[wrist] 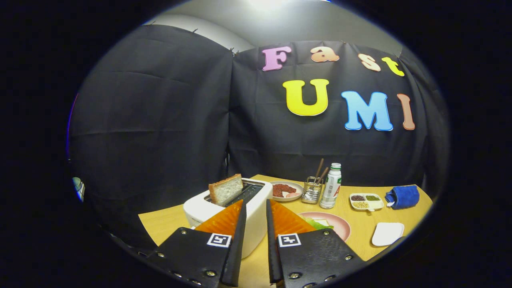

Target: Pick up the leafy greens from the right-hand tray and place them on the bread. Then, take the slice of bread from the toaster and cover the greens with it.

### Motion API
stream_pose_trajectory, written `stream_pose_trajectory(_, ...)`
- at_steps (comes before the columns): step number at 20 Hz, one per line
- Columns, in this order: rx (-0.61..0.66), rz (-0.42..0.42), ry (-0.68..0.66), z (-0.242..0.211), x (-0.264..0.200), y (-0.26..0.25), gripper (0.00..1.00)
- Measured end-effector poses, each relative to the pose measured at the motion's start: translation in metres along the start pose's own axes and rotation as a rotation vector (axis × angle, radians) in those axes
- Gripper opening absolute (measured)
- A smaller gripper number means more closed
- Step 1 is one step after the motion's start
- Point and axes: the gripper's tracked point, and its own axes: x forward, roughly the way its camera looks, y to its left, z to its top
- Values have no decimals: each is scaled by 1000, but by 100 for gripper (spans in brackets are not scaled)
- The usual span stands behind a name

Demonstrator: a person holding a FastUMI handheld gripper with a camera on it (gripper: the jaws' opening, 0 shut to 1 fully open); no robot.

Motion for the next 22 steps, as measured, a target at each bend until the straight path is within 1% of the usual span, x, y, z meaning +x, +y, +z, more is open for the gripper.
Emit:
stream_pose_trajectory(2, 19, 26, 4, 0, 7, 20, 28)
stream_pose_trajectory(5, 13, 36, 0, 6, 19, 46, 29)
stream_pose_trajectory(7, 2, 37, 1, 6, 29, 60, 28)
stream_pose_trajectory(9, -18, 28, 6, 3, 42, 70, 30)
stream_pose_trajectory(11, -41, -9, 26, -1, 53, 69, 30)
stream_pose_trajectory(14, -30, -34, 57, -10, 68, 73, 30)
stream_pose_trajectory(16, -30, -64, 64, -9, 76, 70, 30)
stream_pose_trajectory(18, -18, -65, 78, -11, 84, 75, 30)
stream_pose_trajectory(22, -42, -114, 82, -7, 96, 70, 31)
